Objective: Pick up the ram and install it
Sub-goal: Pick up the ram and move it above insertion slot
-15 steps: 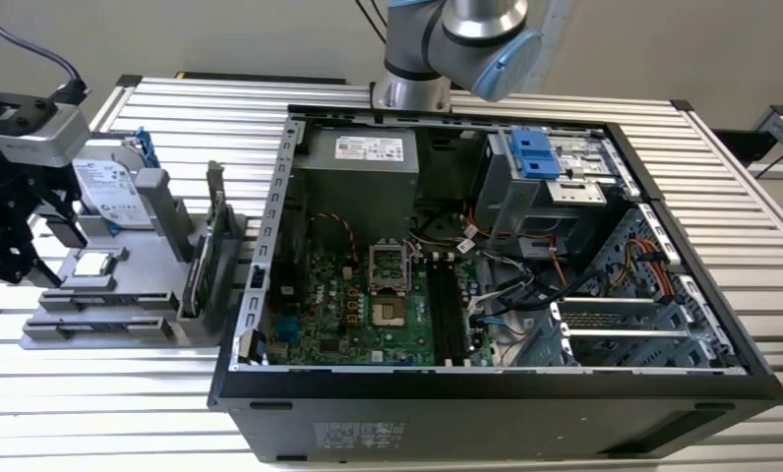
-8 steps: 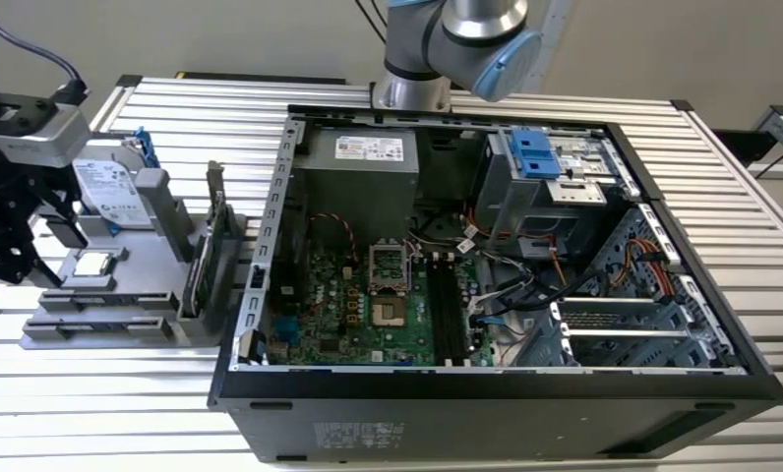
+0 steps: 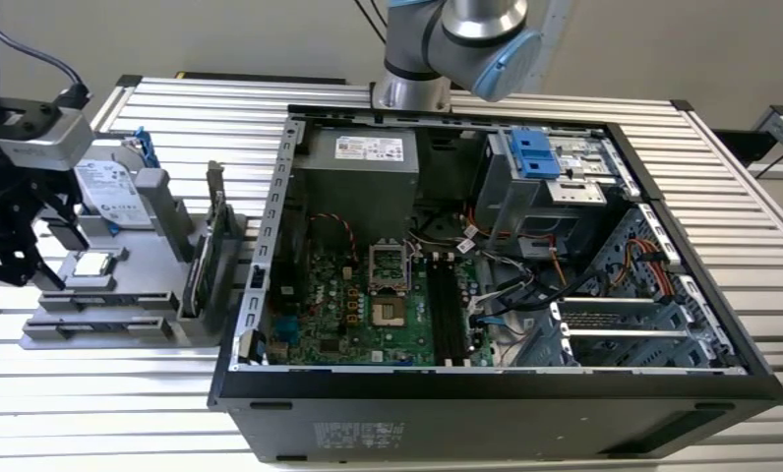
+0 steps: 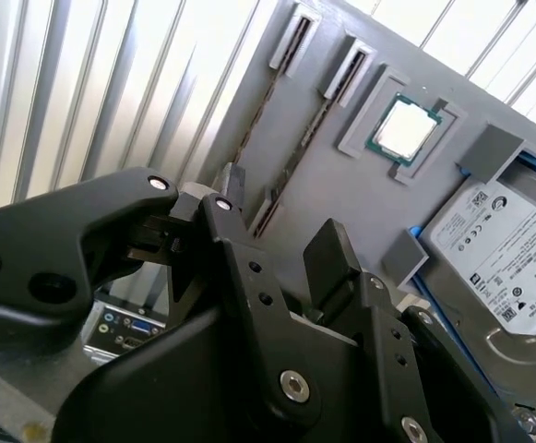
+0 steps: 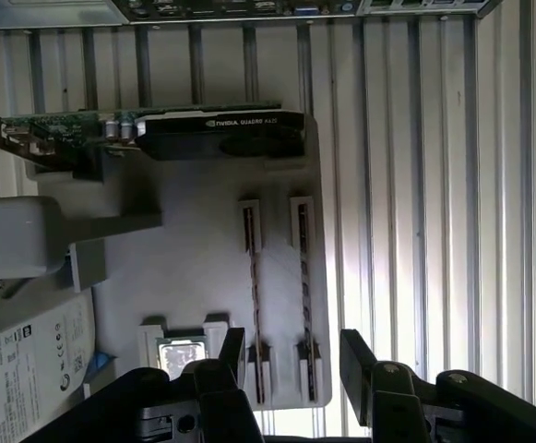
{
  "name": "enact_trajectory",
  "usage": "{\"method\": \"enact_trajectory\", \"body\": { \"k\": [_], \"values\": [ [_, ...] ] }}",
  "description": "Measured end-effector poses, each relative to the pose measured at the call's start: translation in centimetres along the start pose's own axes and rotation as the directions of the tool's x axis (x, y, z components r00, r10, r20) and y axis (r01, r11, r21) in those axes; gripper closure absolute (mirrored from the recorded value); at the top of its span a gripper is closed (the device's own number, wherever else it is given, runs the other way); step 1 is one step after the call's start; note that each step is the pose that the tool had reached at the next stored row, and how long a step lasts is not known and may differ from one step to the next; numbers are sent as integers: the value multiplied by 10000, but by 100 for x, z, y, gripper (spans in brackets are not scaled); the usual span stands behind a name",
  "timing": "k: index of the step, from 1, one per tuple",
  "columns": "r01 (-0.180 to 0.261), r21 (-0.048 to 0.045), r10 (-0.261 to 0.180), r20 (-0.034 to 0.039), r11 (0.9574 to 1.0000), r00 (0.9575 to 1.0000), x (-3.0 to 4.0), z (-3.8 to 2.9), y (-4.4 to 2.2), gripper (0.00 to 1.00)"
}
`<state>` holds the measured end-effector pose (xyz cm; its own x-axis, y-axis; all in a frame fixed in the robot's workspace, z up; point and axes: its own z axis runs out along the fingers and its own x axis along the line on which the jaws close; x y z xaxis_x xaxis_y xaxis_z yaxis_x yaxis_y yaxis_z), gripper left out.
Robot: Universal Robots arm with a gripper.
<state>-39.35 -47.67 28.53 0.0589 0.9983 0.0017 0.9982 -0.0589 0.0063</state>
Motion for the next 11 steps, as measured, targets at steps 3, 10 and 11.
{"method": "enact_trajectory", "body": {
  "k": [3,10,11],
  "values": [
    [45,0,-45,0,10000,10000,0,27,0,0],
    [99,4,-99,0,10000,10000,-2,82,-2,0],
    [107,6,-107,0,9999,9999,-3,91,-2,0]
  ]
}}
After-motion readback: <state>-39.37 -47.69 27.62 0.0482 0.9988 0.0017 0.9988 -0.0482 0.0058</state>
